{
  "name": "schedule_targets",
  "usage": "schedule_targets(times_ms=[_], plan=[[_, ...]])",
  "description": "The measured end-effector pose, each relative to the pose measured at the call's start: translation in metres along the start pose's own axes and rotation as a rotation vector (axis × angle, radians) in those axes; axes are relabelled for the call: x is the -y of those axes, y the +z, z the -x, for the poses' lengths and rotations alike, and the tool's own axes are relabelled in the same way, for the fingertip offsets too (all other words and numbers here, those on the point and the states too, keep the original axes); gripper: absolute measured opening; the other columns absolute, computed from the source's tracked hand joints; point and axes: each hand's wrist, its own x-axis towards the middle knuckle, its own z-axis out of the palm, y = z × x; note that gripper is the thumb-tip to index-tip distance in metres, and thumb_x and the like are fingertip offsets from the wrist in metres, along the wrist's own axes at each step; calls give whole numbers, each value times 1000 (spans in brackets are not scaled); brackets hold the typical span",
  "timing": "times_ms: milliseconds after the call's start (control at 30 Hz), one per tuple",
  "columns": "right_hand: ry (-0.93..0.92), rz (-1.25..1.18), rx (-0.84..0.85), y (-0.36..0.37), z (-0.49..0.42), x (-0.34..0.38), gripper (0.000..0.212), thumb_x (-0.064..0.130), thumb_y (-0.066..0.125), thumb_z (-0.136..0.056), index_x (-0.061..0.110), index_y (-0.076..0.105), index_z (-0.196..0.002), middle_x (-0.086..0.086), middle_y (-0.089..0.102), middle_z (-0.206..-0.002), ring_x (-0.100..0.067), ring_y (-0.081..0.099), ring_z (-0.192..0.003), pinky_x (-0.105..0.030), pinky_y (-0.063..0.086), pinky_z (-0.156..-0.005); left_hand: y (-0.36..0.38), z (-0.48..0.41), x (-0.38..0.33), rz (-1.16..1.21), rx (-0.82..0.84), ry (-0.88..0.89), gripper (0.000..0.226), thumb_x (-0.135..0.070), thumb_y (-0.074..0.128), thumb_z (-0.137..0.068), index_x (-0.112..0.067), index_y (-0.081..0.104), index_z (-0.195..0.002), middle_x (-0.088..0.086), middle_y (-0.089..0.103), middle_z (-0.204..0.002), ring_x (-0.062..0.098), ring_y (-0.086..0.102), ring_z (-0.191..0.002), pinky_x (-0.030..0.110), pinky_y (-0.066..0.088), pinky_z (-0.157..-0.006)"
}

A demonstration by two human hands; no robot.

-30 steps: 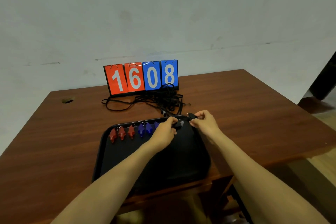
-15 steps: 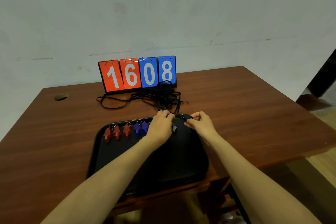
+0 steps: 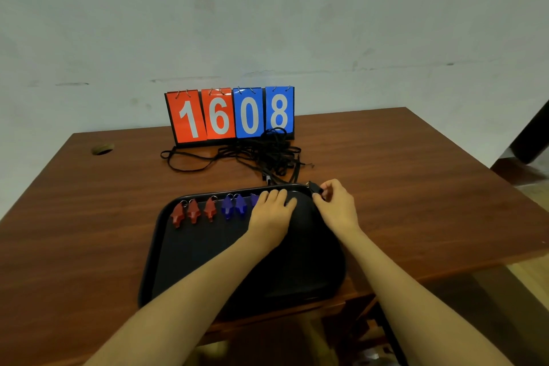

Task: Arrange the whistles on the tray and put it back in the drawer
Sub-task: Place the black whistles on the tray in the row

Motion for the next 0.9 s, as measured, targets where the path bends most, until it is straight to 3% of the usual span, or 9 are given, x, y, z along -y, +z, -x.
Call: schedule_targets(times_ms=[100, 200, 300, 400, 467, 600, 767, 900], plan=[[-32, 70, -4, 0, 2, 0, 13, 26, 62, -88, 20, 52, -93, 6, 57, -84, -15, 58, -80, -28, 46, -62, 3, 0, 0, -38, 58, -25, 21, -15, 81, -62, -15, 73, -81, 5, 69, -79, 24, 66, -74, 39, 53, -84], [-60, 114, 16, 2, 3, 1, 13, 29, 62, -87, 23, 51, -91, 11, 55, -79, -16, 60, -81, -32, 51, -68, 6, 7, 8, -12, 22, -63, 20, -8, 81, -61, -14, 74, -79, 6, 71, -80, 24, 68, -78, 47, 50, -93], [-69, 126, 44, 8, 5, 3, 15, 31, 62, -86, 25, 50, -93, 9, 58, -84, -16, 59, -86, -39, 52, -81, 4, 9, 17, -1, 57, -149, 32, -11, 79, -67, -16, 73, -98, 3, 73, -94, 22, 69, -90, 48, 42, -102], [-87, 204, 60, 14, 8, 5, 16, 35, 59, -86, 26, 49, -94, 9, 58, -85, -17, 53, -95, -35, 44, -88, 4, 8, 22, 79, 135, -194, 33, -17, 48, -95, -14, 55, -127, 1, 61, -127, 20, 51, -124, 42, 13, -118], [-85, 232, 65, 16, 8, 8, 16, 37, 57, -87, 26, 50, -94, 10, 57, -83, -17, 51, -97, -34, 38, -88, 4, 7, 24, 112, 137, -212, 32, -20, 40, -99, -16, 53, -128, -1, 55, -135, 18, 44, -130, 39, 7, -118], [-83, 260, 76, 21, 10, 16, 17, 39, 56, -87, 24, 52, -93, 10, 56, -83, -17, 48, -101, -35, 35, -88, 0, 6, 27, 125, 142, -209, 32, -25, 43, -98, -20, 58, -126, 1, 52, -138, 22, 40, -131, 40, 10, -116], [-105, 308, 51, 33, 11, 22, 19, 40, 56, -86, 22, 55, -91, 7, 57, -94, -19, 46, -104, -34, 34, -85, -6, 6, 27, 134, 172, -229, 32, -27, 40, -99, -22, 57, -125, -3, 58, -130, 21, 42, -127, 41, 4, -117], [-101, 317, 49, 43, 12, 27, 18, 40, 56, -87, 23, 50, -87, 8, 53, -92, -19, 46, -105, -33, 34, -86, -8, 9, 29, 138, 160, -246, 30, -27, 44, -97, -19, 58, -122, -2, 63, -122, 22, 45, -123, 38, -2, -112]])
